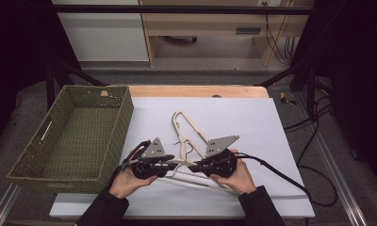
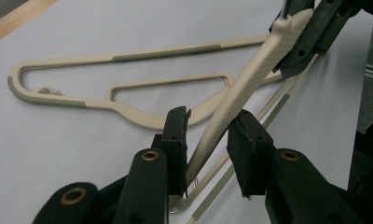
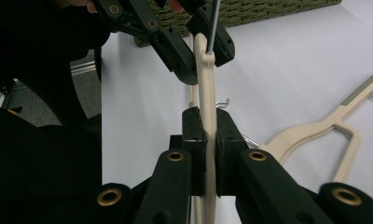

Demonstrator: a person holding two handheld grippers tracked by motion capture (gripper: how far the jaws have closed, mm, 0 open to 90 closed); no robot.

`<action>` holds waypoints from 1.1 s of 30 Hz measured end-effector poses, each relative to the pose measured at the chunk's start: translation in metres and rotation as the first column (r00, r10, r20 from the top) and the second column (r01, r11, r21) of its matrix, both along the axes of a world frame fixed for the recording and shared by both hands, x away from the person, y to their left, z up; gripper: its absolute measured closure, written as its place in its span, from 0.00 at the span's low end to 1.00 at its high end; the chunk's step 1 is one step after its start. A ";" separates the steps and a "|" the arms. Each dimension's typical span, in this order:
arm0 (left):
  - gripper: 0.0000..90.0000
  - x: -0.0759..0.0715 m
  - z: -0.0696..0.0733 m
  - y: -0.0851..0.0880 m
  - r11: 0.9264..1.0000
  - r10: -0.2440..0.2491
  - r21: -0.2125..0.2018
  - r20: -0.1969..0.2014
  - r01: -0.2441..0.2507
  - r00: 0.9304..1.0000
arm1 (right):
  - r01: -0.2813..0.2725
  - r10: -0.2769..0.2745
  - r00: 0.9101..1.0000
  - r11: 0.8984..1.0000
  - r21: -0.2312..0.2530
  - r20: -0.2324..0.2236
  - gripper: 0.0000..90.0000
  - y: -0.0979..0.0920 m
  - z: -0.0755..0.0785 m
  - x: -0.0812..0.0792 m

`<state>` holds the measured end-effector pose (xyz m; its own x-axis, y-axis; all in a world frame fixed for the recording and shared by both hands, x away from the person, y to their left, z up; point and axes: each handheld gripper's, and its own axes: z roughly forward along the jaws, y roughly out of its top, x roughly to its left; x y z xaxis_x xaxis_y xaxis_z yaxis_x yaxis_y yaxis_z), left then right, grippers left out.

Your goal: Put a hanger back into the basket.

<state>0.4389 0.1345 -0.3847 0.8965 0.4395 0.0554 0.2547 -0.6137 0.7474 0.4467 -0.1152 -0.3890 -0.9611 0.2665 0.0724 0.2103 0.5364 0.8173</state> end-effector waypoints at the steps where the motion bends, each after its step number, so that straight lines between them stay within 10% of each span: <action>1: 0.78 -0.001 0.000 0.000 1.000 -0.002 0.002 -0.003 0.002 1.000 | 0.001 -0.001 1.000 1.000 -0.001 0.002 0.95 0.000 0.000 0.000; 9: 0.88 -0.006 0.002 -0.004 0.999 -0.033 0.037 -0.035 0.034 0.999 | 0.076 -0.074 0.995 0.997 -0.027 0.066 0.83 0.000 0.000 -0.001; 23: 0.96 -0.017 0.010 -0.007 0.999 -0.020 -0.046 -0.071 0.017 0.997 | 0.185 -0.185 0.971 0.983 0.012 0.149 0.50 -0.007 0.004 -0.001; 33: 0.96 -0.012 0.018 0.011 0.989 0.106 -0.102 -0.053 -0.111 0.993 | 0.336 -0.352 0.924 0.934 0.117 0.153 0.25 -0.046 0.018 0.000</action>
<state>0.4265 0.1450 -0.3670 0.8438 0.5354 -0.0373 0.3520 -0.4996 0.7915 0.4467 -0.1608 -0.3709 -0.8114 0.5828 -0.0448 0.2245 0.3814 0.8968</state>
